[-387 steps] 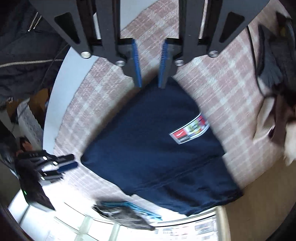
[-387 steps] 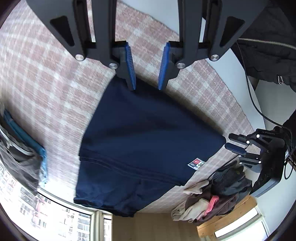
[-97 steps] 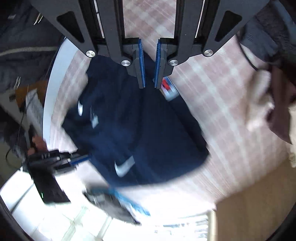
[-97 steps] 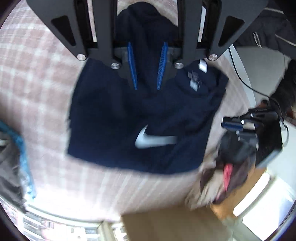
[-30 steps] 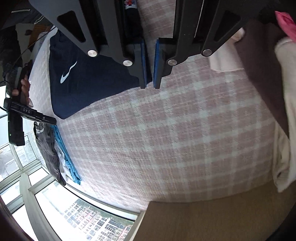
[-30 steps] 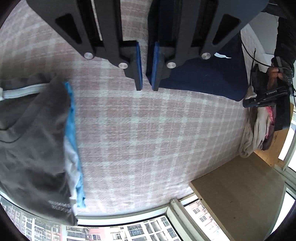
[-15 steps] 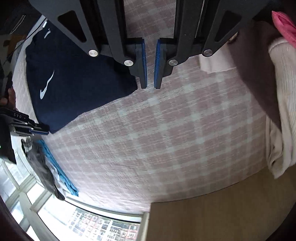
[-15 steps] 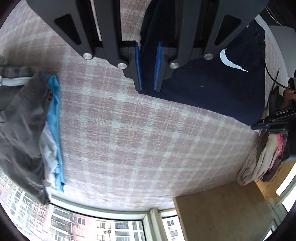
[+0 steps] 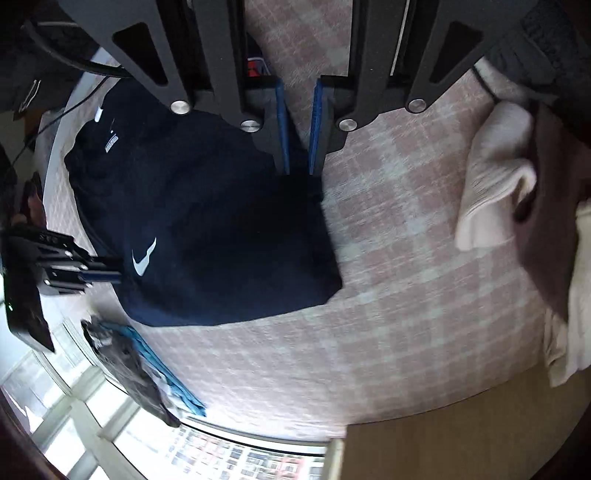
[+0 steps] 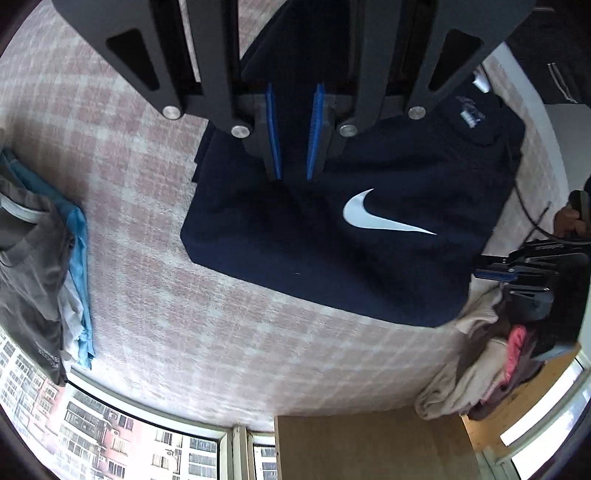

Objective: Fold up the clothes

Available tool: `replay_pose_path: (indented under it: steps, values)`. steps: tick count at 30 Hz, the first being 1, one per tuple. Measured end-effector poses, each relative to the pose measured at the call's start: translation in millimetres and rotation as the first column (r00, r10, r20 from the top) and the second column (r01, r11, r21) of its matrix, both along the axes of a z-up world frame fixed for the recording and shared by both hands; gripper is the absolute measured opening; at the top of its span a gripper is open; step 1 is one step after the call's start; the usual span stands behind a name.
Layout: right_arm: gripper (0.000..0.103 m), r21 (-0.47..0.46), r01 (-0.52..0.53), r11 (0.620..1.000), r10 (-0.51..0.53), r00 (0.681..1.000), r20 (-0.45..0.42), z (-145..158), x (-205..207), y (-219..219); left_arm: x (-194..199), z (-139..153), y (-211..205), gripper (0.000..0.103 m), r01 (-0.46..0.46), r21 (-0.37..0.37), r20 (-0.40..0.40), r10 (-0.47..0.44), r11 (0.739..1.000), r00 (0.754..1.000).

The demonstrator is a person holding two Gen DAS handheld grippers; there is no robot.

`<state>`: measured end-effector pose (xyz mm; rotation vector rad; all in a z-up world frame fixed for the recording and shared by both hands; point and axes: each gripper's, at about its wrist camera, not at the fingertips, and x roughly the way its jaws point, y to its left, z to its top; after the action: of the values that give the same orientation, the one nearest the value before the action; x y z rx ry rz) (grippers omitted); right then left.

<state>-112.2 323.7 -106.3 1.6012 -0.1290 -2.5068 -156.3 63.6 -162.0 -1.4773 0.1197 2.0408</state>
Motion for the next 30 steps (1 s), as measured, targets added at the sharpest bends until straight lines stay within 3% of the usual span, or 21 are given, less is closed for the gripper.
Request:
replay_pose_path:
  steps: [2, 8, 9, 10, 12, 13, 15, 18, 21, 23, 24, 26, 30]
  values:
    - [0.015, -0.038, -0.017, 0.999, 0.016, 1.000, -0.003, 7, 16, -10, 18, 16, 1, 0.008, 0.038, 0.057, -0.027, -0.036, 0.998, 0.999]
    - [0.015, -0.136, -0.047, 0.990, 0.054, 0.997, 0.049, -12, 72, -40, 97, 16, 38, 0.008, 0.218, 0.154, 0.030, -0.225, 0.964, 0.974]
    - [0.015, -0.112, -0.055, 0.992, 0.063, 0.996, 0.065, -22, 75, -47, 110, 13, 45, 0.012, 0.243, 0.155, 0.029, -0.250, 0.958, 0.968]
    - [0.015, -0.045, -0.071, 0.996, 0.075, 0.993, 0.094, -34, 77, -54, 117, 5, 52, 0.016, 0.255, 0.100, 0.039, -0.260, 0.962, 0.965]
    - [0.015, 0.004, -0.072, 0.997, 0.071, 0.994, 0.088, -29, 85, -55, 127, -12, 59, 0.013, 0.263, -0.020, 0.064, -0.261, 0.965, 0.963]
    - [0.015, -0.004, -0.078, 0.997, 0.078, 0.995, 0.067, -20, 91, -56, 131, -14, 55, 0.011, 0.250, -0.038, 0.065, -0.248, 0.967, 0.967]
    - [0.016, -0.025, -0.094, 0.995, 0.094, 0.995, 0.021, 0, 106, -59, 145, -1, 55, 0.011, 0.275, -0.007, 0.026, -0.275, 0.961, 0.961]
    - [0.033, -0.030, -0.181, 0.983, 0.180, 0.984, -0.016, 10, 115, -84, 164, 16, 65, 0.016, 0.334, 0.038, -0.033, -0.332, 0.942, 0.943]
    - [0.034, -0.032, -0.215, 0.976, 0.215, 0.977, -0.008, 1, 111, -98, 168, 12, 91, 0.018, 0.375, 0.068, -0.016, -0.375, 0.924, 0.927]
    - [0.034, -0.102, -0.188, 0.977, 0.187, 0.982, -0.016, -5, 103, -97, 165, 5, 103, 0.018, 0.376, 0.059, -0.022, -0.375, 0.925, 0.927]
    - [0.031, -0.139, -0.173, 0.975, 0.172, 0.985, -0.020, -9, 99, -96, 162, 0, 108, 0.018, 0.373, 0.058, -0.019, -0.373, 0.926, 0.928]
    - [0.011, -0.148, -0.152, 0.977, 0.157, 0.987, 0.021, -21, 91, -93, 156, -9, 113, 0.018, 0.369, 0.048, 0.000, -0.370, 0.928, 0.929]
    - [0.008, -0.126, -0.180, 0.975, 0.191, 0.979, 0.077, -27, 91, -95, 149, -23, 106, 0.017, 0.335, 0.038, 0.066, -0.337, 0.941, 0.939]
